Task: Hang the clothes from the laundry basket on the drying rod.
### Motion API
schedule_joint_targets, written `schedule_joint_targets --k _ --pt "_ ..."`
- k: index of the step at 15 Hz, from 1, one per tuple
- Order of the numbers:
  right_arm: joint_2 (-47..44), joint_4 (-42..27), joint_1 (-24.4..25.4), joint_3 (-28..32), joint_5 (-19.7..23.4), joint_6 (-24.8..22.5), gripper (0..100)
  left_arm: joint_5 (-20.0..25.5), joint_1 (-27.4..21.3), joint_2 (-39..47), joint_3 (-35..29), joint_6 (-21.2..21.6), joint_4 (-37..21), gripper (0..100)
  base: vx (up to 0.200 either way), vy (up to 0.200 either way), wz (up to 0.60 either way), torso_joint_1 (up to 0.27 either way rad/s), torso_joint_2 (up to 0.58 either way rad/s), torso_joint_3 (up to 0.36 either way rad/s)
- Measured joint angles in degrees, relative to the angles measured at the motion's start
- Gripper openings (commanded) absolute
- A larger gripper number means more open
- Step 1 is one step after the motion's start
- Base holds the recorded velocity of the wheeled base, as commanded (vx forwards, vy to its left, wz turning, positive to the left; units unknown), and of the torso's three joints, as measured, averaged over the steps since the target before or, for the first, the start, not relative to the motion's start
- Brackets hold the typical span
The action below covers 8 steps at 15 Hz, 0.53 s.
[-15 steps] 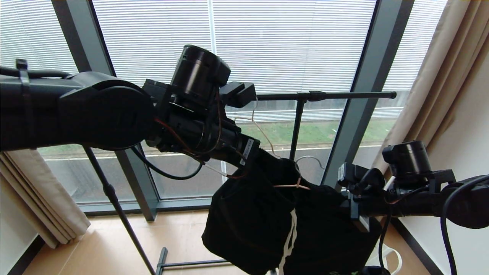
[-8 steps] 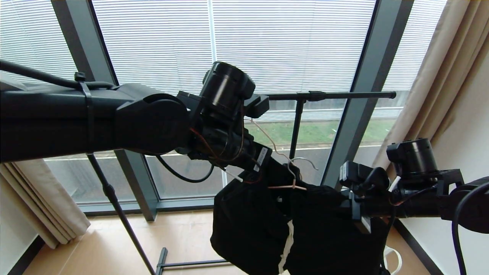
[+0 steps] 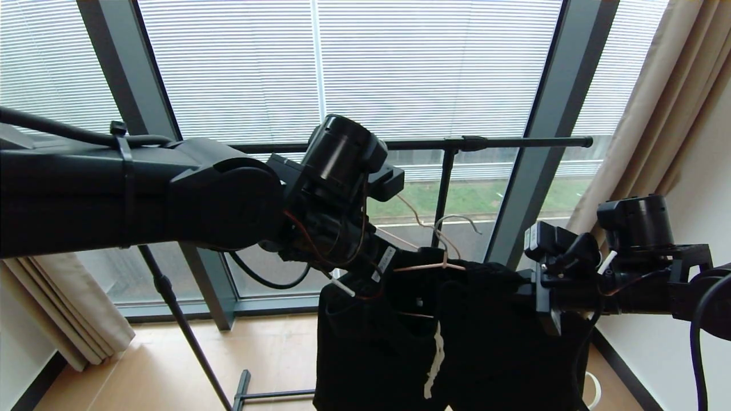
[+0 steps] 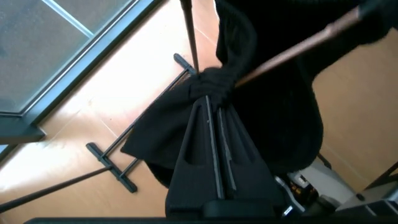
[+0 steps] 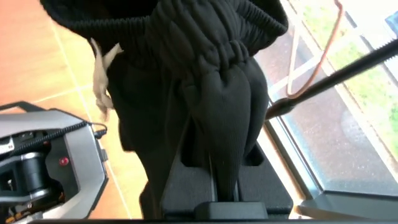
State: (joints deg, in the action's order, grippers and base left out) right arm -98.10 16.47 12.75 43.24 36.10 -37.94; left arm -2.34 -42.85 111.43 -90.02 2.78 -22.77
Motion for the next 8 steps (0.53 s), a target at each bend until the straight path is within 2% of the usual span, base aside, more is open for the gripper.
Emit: schedule_joint_targets --k 2,5,8 --pt "0.00 1.49 -0.24 0.00 0.22 3.10 0 0.02 -0.52 -2.17 2.86 0.20 0.22 0 0.000 0.000 0.00 0.000 0.00 0.000" --pt "-0.27 6.63 -0.24 -0.41 5.01 10.46 0 -0.12 -1.68 -3.94 5.16 0.09 0.41 0 0.000 0.000 0.00 0.000 0.00 0.000" --pt "-0.49 8.85 -0.22 -0.71 5.73 15.01 0 -0.91 -2.77 -4.49 5.53 0.12 1.27 0 0.000 0.000 0.00 0.000 0.00 0.000"
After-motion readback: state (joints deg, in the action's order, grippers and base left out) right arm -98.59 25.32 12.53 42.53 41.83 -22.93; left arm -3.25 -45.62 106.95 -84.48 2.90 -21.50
